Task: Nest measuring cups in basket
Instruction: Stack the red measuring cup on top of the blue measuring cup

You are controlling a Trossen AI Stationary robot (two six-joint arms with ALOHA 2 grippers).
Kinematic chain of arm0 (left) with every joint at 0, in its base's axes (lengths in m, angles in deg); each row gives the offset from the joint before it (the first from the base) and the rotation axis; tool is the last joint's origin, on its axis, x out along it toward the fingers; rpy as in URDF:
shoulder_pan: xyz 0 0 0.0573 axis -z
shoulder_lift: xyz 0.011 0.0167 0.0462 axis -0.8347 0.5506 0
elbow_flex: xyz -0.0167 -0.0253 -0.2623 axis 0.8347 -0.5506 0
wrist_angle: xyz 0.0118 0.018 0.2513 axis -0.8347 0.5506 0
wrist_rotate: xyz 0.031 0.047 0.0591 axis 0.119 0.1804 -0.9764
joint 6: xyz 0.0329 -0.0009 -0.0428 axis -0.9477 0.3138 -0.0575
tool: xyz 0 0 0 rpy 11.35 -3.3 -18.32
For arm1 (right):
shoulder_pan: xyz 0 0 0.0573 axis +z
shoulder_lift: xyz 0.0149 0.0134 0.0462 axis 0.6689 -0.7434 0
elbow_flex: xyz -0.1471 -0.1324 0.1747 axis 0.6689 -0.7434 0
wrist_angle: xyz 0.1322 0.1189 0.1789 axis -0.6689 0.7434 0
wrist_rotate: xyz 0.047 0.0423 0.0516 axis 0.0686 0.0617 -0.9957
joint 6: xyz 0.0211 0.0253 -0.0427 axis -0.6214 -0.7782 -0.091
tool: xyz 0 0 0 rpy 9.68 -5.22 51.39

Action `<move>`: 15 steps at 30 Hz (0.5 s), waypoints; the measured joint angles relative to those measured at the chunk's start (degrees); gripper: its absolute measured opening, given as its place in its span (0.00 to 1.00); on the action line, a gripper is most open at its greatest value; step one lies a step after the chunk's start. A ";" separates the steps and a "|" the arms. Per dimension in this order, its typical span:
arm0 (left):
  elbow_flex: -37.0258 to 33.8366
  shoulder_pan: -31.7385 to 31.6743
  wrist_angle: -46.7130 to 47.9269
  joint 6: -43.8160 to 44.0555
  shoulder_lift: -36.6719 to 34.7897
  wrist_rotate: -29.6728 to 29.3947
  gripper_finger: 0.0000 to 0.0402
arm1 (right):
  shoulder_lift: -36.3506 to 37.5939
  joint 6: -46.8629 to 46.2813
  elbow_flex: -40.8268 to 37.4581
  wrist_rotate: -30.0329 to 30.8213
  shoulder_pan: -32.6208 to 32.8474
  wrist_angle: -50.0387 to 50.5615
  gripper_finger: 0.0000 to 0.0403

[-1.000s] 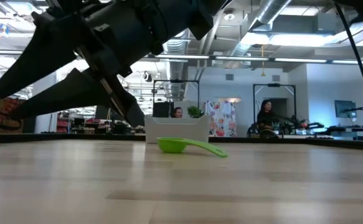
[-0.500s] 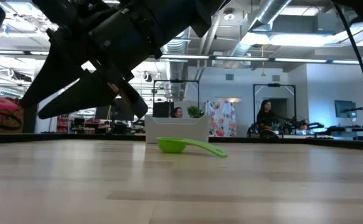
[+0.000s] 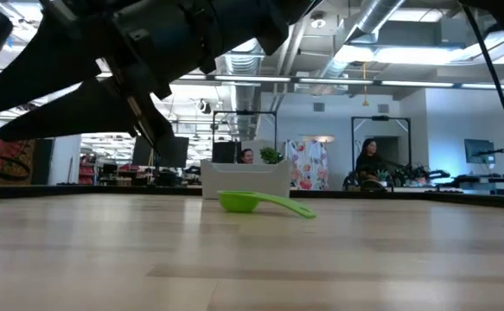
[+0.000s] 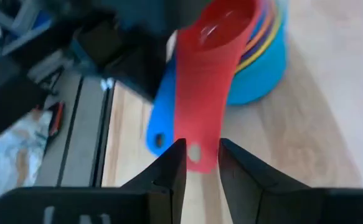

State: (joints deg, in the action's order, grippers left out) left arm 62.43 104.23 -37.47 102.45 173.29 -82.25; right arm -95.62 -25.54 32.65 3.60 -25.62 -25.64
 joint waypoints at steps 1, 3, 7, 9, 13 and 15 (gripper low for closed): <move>0.00 -0.21 0.06 -0.04 0.00 -0.13 0.00 | 0.00 0.75 0.00 -0.86 0.00 0.09 0.29; 0.00 -0.60 0.08 -0.04 0.00 -0.37 0.00 | -0.02 2.05 -0.02 -2.43 0.00 -0.15 0.29; 0.00 -0.87 0.11 -0.12 -0.07 -0.45 0.00 | 0.16 1.80 -0.01 -0.81 -0.27 0.88 0.29; 0.00 -0.86 0.10 0.01 -0.22 -0.47 0.00 | 0.57 1.83 -0.09 1.19 -0.32 1.45 0.29; 0.02 -0.79 0.09 1.05 -0.28 -0.47 0.00 | 1.35 2.10 0.00 3.05 -0.46 1.46 0.29; 0.02 -0.79 0.13 1.11 -0.31 -0.47 0.00 | 1.74 2.28 -0.02 5.31 -0.44 2.33 0.29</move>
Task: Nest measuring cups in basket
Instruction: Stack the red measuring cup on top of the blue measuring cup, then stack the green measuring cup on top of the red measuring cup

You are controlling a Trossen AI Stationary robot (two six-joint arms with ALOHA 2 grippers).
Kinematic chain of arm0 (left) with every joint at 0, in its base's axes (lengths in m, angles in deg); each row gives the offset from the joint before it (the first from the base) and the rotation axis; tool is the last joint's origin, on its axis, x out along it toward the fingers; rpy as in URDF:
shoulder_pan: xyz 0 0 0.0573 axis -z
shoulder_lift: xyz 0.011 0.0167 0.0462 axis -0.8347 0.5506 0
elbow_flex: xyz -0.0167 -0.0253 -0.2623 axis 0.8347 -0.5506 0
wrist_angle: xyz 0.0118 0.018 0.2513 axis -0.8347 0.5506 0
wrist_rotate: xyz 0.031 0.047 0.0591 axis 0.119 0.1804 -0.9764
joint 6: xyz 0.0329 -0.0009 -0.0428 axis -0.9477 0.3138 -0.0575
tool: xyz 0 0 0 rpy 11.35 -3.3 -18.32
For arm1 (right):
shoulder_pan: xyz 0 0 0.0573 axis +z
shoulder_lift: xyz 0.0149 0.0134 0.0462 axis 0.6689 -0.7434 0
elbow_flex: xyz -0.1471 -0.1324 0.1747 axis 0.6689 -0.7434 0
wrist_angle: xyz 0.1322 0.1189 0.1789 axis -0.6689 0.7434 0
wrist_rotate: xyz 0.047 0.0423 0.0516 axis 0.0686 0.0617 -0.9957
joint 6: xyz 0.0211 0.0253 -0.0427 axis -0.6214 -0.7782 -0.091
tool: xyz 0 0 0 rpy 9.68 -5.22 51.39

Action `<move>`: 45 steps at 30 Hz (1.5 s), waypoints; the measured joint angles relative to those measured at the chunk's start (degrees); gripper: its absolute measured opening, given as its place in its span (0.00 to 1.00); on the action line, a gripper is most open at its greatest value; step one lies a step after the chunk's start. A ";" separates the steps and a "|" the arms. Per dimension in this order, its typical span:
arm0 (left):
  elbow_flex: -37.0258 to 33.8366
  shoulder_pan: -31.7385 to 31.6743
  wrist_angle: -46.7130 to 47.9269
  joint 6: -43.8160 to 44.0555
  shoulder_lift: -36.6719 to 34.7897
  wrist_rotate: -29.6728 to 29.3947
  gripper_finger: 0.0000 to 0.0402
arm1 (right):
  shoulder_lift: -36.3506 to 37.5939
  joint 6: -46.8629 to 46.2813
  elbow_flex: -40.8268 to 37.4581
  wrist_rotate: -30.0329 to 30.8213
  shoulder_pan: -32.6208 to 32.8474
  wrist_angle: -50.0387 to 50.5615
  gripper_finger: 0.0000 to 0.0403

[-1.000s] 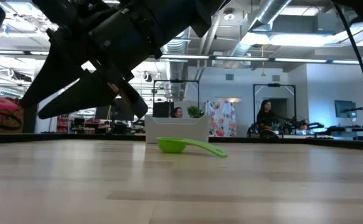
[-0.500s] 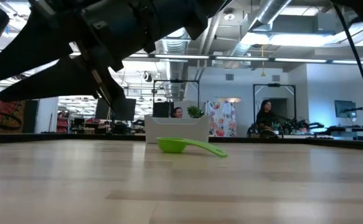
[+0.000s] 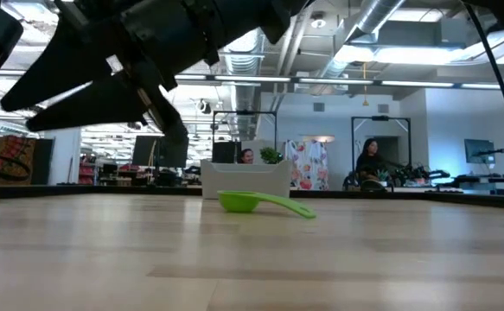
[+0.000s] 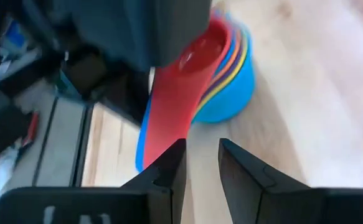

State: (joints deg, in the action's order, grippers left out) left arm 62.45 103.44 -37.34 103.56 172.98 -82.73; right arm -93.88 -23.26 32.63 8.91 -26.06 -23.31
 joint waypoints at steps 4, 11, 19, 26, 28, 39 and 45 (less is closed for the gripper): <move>0.00 0.00 0.00 0.54 -0.02 0.00 0.00 | 0.24 -0.46 0.00 4.99 -0.06 1.72 0.29; 0.00 -0.87 0.60 -0.03 -0.04 -1.60 0.00 | -1.18 1.59 -0.11 4.01 -0.39 1.96 0.29; 0.00 -2.47 1.52 -0.27 -0.07 -1.70 0.00 | -1.04 4.80 0.00 0.36 -0.42 1.31 0.29; 0.00 -2.75 0.89 -0.62 -0.09 -1.33 0.00 | -0.26 7.46 -0.04 0.39 -0.68 1.72 0.29; 0.11 -2.75 0.47 -0.35 -0.09 -0.82 0.00 | 0.25 8.36 0.00 0.39 -0.83 1.48 0.29; 10.97 -2.52 10.47 -8.22 -0.13 -0.27 0.00 | 10.01 5.95 -0.02 -0.36 -7.40 18.85 0.36; 20.68 -3.85 27.70 -12.88 -0.13 -7.86 0.00 | 11.83 8.67 0.08 2.11 -13.34 33.33 0.46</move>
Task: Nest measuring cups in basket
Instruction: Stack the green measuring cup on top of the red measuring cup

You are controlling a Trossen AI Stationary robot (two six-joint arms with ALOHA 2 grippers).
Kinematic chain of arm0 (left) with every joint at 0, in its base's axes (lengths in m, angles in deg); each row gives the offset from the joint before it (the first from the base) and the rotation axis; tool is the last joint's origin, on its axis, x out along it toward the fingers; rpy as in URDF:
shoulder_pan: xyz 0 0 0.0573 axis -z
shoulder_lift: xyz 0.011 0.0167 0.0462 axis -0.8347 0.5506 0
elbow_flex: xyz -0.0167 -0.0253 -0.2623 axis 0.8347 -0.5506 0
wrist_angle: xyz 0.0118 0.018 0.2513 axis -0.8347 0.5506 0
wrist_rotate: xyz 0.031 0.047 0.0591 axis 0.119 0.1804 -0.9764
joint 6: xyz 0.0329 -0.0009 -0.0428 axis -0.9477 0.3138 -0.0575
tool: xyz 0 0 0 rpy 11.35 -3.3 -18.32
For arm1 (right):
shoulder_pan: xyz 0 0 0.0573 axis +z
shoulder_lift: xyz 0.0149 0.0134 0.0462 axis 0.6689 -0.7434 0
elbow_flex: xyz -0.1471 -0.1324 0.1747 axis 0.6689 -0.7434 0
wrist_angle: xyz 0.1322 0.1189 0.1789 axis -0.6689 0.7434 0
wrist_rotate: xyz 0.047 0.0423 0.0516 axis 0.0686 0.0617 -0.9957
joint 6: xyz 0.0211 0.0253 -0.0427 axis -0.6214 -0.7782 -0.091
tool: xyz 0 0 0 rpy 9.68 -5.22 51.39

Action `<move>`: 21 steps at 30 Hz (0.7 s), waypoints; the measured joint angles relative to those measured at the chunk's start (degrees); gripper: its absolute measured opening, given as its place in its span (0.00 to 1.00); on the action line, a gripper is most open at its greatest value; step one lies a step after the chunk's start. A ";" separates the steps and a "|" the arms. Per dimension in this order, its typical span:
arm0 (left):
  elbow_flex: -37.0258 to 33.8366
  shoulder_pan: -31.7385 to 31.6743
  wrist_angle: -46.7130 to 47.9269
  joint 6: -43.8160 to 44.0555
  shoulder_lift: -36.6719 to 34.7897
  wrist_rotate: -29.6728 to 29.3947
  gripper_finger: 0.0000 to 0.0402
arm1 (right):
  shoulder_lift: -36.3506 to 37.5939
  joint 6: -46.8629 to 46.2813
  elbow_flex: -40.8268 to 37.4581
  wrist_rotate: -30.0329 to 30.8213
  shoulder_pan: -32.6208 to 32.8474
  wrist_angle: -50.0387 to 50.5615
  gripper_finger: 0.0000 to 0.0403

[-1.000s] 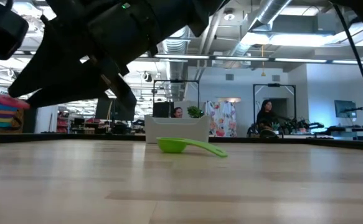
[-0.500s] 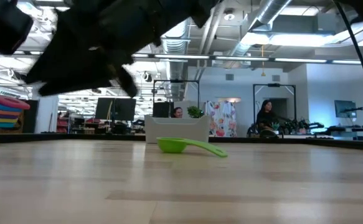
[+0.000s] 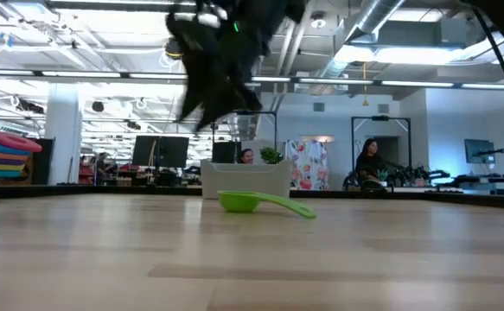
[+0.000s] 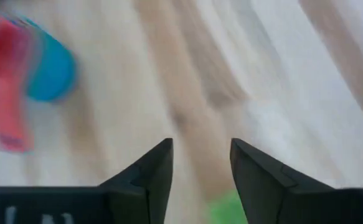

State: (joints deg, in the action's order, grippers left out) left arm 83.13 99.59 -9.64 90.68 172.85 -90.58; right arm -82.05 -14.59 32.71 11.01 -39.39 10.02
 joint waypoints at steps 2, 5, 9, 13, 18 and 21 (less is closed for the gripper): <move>3.19 -0.53 4.82 -1.03 -0.02 -3.82 0.00 | -0.47 2.65 -0.20 -1.52 -1.64 5.68 0.48; 7.63 -0.90 10.98 -2.02 -0.02 -8.51 0.00 | -2.53 4.40 -1.37 -3.77 -3.00 7.82 0.48; 12.72 -0.29 17.18 -2.01 -0.02 -12.98 0.00 | -2.54 4.65 -4.04 -4.52 -3.84 10.03 0.46; 16.17 1.27 24.21 0.34 -0.02 -16.60 0.00 | -2.49 4.56 -6.28 -3.92 -4.28 11.14 0.43; 16.76 2.06 30.36 4.00 -0.02 -16.07 0.00 | -2.45 4.23 -7.09 -1.58 -4.30 10.08 0.43; 16.76 2.38 31.93 4.99 -0.02 -15.42 0.00 | -2.49 4.21 -7.69 -0.75 -4.61 9.85 0.43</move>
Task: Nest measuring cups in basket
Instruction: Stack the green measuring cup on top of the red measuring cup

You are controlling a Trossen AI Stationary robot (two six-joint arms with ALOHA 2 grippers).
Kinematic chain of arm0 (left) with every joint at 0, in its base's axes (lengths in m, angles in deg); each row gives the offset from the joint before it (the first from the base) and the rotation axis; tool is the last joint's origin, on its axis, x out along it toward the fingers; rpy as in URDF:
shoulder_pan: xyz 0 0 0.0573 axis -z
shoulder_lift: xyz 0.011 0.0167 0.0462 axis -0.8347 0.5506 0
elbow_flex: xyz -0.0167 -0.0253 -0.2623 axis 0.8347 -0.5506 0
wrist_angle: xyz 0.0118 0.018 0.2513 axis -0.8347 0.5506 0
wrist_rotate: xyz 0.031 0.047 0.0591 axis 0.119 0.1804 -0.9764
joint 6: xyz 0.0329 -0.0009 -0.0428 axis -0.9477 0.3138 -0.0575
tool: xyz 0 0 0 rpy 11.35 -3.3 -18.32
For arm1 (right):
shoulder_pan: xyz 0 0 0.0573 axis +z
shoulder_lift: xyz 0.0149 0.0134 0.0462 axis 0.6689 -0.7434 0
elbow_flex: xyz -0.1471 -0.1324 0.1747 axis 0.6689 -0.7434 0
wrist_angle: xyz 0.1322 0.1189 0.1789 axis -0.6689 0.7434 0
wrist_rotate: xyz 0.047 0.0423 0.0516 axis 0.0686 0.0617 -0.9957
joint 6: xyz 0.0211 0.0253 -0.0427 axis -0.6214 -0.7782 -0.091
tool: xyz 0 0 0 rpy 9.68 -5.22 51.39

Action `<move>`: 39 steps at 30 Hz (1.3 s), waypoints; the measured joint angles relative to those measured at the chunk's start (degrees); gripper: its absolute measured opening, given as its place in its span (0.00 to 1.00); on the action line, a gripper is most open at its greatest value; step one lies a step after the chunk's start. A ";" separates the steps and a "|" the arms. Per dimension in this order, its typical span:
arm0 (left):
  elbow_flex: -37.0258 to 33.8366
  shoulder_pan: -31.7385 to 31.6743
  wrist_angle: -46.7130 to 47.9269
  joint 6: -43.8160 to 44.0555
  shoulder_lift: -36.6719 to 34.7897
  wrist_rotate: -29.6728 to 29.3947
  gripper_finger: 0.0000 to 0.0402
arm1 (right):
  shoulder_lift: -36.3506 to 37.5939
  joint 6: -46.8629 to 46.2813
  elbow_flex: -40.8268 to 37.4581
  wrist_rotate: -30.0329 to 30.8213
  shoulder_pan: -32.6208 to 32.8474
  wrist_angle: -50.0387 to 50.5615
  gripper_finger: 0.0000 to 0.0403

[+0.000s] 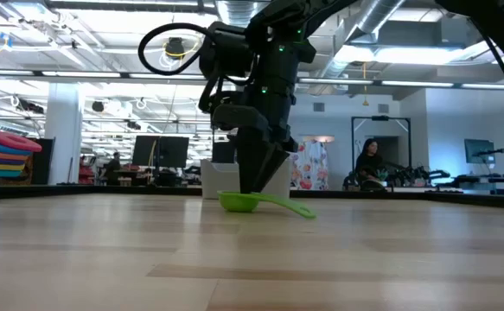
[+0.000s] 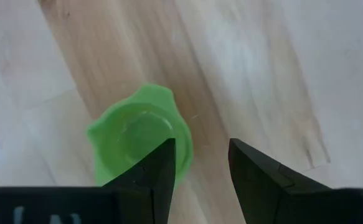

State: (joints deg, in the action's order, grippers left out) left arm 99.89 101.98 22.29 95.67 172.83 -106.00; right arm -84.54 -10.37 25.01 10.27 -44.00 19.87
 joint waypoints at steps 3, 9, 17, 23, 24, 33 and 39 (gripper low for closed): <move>0.00 0.00 0.45 0.12 0.00 0.12 0.00 | 0.02 0.00 -1.12 0.72 -0.39 -0.84 0.42; 0.00 -0.02 1.14 -0.07 0.00 0.13 0.00 | 0.00 -0.03 -3.44 0.01 -0.83 -2.00 0.36; -0.02 1.98 8.58 12.00 -2.49 -0.60 0.00 | 0.07 -4.30 -3.42 -3.50 -0.70 -4.48 0.05; -2.95 5.60 8.89 17.10 -6.13 -6.36 0.00 | 0.05 -11.97 -3.49 -5.32 1.13 -8.40 0.06; -3.82 5.88 8.91 17.86 -6.38 -6.60 0.00 | 0.25 -13.12 -3.49 -5.34 1.69 -8.99 0.06; -13.32 7.81 2.51 23.19 -7.03 -10.34 0.00 | 4.90 -24.28 -3.44 -3.56 7.63 -20.34 0.04; -13.76 6.58 0.08 22.41 -7.04 -17.22 0.07 | 8.58 -29.39 -3.45 2.31 10.35 -28.43 0.02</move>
State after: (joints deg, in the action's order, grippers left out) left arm 86.13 108.55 22.37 118.08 165.79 -123.22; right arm -75.96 -39.76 21.56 12.58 -33.65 -8.56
